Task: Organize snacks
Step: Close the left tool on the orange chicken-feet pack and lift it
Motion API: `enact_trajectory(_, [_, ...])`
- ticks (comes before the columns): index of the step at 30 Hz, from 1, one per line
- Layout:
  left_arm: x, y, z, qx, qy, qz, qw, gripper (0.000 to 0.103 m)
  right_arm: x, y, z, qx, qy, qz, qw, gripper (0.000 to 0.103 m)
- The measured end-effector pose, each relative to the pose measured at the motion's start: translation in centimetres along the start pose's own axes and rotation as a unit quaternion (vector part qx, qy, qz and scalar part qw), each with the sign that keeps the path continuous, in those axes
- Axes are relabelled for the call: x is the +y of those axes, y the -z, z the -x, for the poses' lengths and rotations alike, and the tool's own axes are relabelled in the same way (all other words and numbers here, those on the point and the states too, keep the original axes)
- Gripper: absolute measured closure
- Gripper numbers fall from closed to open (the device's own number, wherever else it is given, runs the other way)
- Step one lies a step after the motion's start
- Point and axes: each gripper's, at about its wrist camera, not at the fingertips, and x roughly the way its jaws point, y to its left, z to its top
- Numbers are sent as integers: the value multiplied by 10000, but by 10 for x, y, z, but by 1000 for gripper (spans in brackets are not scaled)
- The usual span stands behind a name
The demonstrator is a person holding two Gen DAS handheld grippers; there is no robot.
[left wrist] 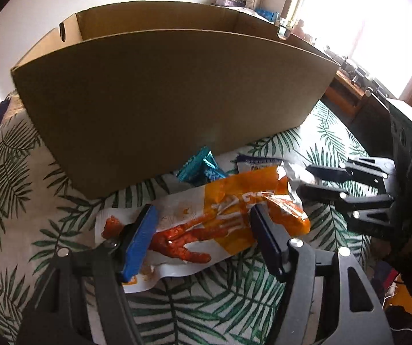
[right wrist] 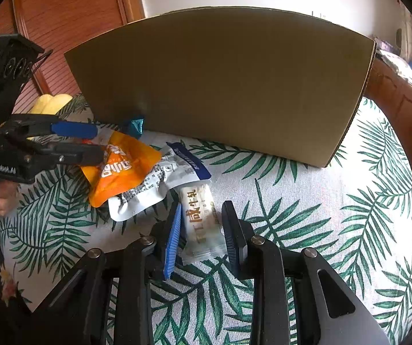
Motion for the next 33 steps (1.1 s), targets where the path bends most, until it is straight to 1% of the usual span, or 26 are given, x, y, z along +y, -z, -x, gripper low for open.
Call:
enact_trajectory(7, [-16, 18, 9, 167, -15, -182, 9997, 34, 1, 0, 1, 0, 8, 5, 10000, 76])
enact_trajectory(11, [-29, 34, 13, 249, -158, -352, 9989, 35, 0, -1, 2, -3, -12, -15, 10000, 76])
enact_trajectory(15, [-36, 45, 21, 263, -189, -324, 9990, 34, 0, 0, 3, -7, -9, -13, 10000, 77])
enact_trajectory(20, [-35, 58, 41, 30, -349, -171, 9992, 34, -2, -1, 4, -12, -26, -40, 10000, 78])
enact_trajectory(23, [-30, 63, 58, -233, -515, -104, 9983, 34, -2, 0, 4, -13, -22, -36, 10000, 78])
enact_trajectory(26, [-18, 61, 70, -450, -642, 0, 9969, 34, -2, -1, 4, -13, -27, -40, 10000, 78])
enact_trajectory(29, [-9, 54, 73, -501, -624, 16, 9968, 34, -2, -1, 4, -13, -25, -39, 10000, 78])
enact_trajectory(30, [-9, 49, 70, -489, -580, -10, 9971, 34, -2, 0, 4, -14, -26, -40, 10000, 78])
enact_trajectory(31, [-12, 39, 58, -446, -522, -52, 9976, 34, -2, 0, 4, -14, -28, -41, 10000, 78])
enact_trajectory(33, [-17, 31, 50, -345, -431, -154, 9984, 34, -2, 0, 4, -16, -31, -46, 10000, 78])
